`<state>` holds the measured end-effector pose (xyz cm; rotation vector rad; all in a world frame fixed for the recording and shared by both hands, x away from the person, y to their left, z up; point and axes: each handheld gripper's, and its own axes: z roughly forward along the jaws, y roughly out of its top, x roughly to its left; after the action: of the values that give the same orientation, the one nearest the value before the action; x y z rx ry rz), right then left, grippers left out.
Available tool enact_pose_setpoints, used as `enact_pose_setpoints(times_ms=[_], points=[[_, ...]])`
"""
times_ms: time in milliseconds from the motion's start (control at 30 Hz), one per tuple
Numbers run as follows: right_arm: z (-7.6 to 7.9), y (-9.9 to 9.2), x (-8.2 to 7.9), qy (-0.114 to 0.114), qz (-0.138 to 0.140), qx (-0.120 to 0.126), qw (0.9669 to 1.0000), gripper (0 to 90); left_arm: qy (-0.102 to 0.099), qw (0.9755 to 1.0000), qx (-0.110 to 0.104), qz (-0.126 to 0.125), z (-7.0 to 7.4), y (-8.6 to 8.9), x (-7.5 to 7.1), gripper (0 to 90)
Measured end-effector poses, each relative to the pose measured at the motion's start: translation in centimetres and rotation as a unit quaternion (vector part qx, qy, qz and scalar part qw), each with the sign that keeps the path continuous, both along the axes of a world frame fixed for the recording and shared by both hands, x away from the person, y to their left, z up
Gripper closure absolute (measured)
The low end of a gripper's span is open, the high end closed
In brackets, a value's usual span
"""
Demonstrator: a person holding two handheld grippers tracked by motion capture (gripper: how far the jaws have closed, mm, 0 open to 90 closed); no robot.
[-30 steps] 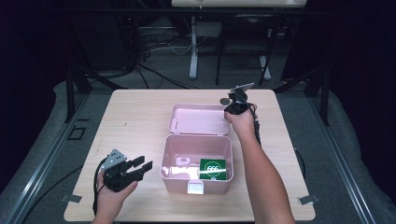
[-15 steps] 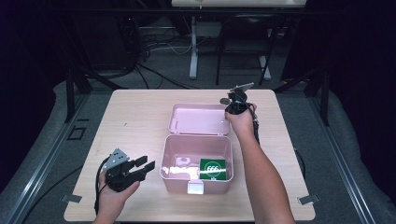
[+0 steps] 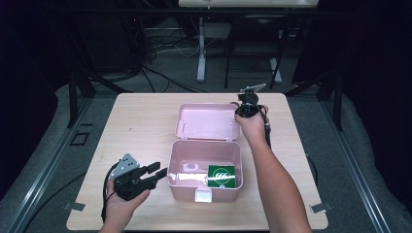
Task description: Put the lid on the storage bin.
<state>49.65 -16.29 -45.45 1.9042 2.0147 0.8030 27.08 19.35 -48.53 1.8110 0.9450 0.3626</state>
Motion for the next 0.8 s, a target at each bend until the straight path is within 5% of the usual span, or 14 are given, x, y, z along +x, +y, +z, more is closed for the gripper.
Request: enact_pose_setpoints(times_ms=[400,800], points=[[1.7,-0.2,-0.8,-0.025,0.006,0.004,0.9997,86.0,0.001,0.9999,0.002,-0.017,0.1,-1.0,-0.2,64.4],[2.8,-0.3,-1.7,-0.055,0.015,0.007,0.9984,86.2,0.01,0.9994,0.026,-0.02,-0.5,-1.5,0.0,72.0]])
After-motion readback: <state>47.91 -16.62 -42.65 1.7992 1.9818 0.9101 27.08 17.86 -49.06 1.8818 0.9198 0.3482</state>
